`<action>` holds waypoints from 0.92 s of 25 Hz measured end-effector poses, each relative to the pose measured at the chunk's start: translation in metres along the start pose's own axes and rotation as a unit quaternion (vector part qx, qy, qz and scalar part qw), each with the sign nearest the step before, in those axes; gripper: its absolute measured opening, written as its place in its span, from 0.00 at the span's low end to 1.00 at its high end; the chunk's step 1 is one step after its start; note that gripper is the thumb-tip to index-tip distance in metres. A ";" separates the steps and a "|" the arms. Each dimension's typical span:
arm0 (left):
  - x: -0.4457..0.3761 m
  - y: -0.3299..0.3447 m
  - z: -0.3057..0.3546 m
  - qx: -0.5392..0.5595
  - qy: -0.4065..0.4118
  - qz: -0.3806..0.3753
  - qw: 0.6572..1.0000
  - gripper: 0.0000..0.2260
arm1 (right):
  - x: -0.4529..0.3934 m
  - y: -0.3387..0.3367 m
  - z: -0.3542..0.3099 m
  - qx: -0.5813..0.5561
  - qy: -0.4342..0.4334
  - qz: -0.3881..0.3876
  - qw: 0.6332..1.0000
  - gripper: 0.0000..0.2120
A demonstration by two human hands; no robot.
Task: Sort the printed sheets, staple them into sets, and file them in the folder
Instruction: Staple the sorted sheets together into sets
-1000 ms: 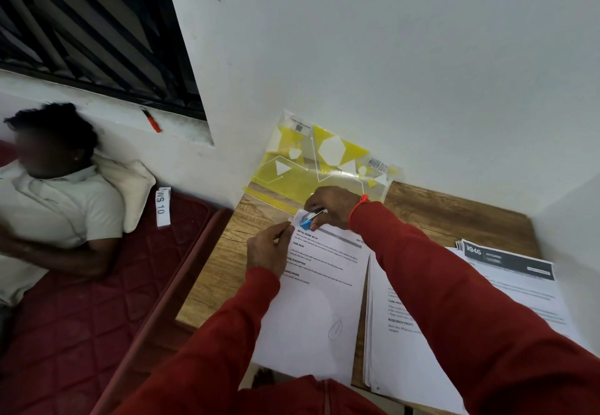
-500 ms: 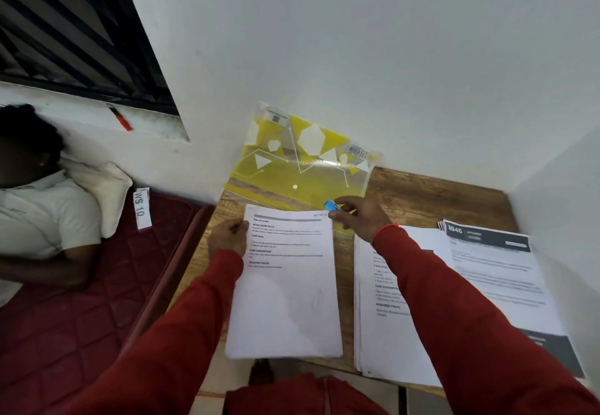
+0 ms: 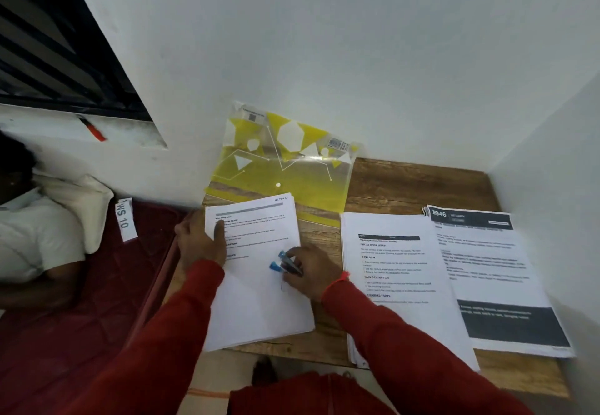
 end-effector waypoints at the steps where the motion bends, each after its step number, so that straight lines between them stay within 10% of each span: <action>1: 0.016 -0.002 0.008 0.046 -0.006 -0.008 0.999 0.21 | -0.001 0.015 -0.007 0.033 -0.008 -0.015 0.999 0.19; 9: 0.075 0.004 0.048 0.093 0.114 -0.066 0.987 0.08 | -0.004 0.042 -0.012 0.036 0.003 -0.019 0.999 0.26; 17: 0.139 0.038 0.133 0.140 0.137 -0.338 0.921 0.15 | 0.084 -0.103 0.104 0.026 0.194 0.356 0.914 0.24; 23: 0.164 0.095 0.170 0.155 0.030 -0.371 0.915 0.37 | 0.142 -0.131 0.155 0.033 0.415 0.260 0.871 0.32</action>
Point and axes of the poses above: each hand's wrist, its own x-axis away from the middle knuckle, its own y-axis out of the palm, z = x × y, the point moved 2 cm from there along -x, towards the middle knuckle, and after that the axes turned 10 degrees about -x, right-handed, at the moved point
